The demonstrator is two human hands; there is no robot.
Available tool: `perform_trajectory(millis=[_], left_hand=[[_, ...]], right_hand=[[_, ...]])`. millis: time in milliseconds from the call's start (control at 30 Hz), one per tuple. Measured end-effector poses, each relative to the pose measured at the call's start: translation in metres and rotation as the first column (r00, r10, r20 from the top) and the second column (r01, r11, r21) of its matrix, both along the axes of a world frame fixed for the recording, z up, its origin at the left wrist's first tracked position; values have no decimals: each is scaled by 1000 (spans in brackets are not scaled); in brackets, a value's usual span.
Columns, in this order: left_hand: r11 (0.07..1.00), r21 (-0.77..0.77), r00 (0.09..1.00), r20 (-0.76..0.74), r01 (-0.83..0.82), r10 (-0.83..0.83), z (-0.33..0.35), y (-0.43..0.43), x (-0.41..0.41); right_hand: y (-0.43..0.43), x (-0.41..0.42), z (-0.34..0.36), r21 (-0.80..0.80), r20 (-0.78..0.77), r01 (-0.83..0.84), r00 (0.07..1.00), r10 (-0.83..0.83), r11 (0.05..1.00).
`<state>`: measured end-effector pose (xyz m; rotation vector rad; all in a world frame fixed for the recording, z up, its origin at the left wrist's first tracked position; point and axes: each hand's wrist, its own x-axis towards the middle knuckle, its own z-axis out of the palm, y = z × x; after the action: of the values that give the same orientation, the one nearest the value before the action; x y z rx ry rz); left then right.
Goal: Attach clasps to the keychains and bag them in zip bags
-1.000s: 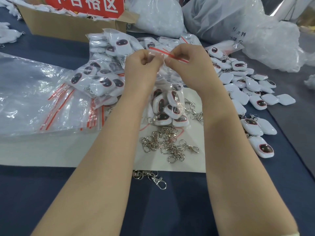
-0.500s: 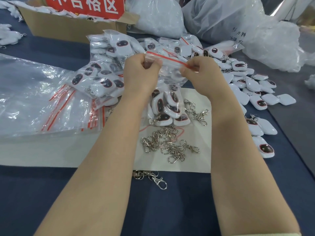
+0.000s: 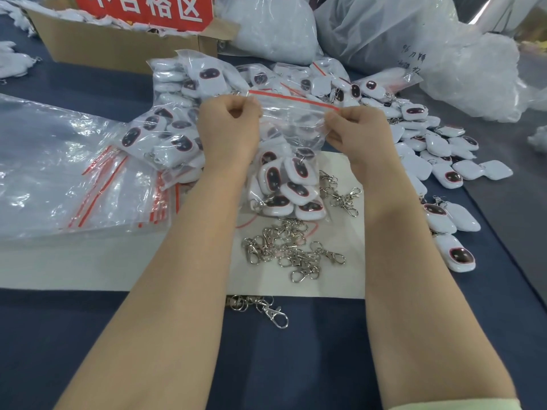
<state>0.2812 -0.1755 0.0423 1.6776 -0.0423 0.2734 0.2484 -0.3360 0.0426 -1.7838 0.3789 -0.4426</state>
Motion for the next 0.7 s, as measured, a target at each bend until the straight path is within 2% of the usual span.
perform_trajectory(millis=[133, 200, 233, 300, 333, 400, 467, 567, 700], left_hand=[[997, -59, 999, -10, 46, -47, 1, 1, 0], [994, -64, 996, -1, 92, -92, 3, 0, -1], [992, -50, 993, 11, 116, -116, 4, -3, -2], [986, -7, 985, 52, 168, -167, 7, -10, -7], [982, 23, 979, 72, 187, -189, 9, -13, -9], [974, 79, 970, 99, 213, -220, 9, -16, -12], [970, 92, 969, 86, 225, -233, 8, -15, -13], [985, 39, 985, 31, 167, -168, 9, -12, -13], [999, -5, 998, 42, 51, -51, 19, -5, -13]], right_hand=[[-2, 0, 0, 38, 24, -1, 1000, 1, 999], [0, 0, 3, -128, 34, -5, 999, 9, 992], [3, 0, 7, -269, 29, -55, 997, 65, 961], [10, 3, 15, -534, -98, -222, 975, 201, 816], [14, 4, 18, -605, -200, -302, 953, 226, 737], [17, 5, 19, -642, -334, -364, 925, 181, 674], [14, 3, 17, -681, -286, -293, 950, 124, 672], [14, 1, 16, -655, -146, -157, 986, 80, 739], [15, 2, 17, -410, -111, -107, 992, 67, 906]])
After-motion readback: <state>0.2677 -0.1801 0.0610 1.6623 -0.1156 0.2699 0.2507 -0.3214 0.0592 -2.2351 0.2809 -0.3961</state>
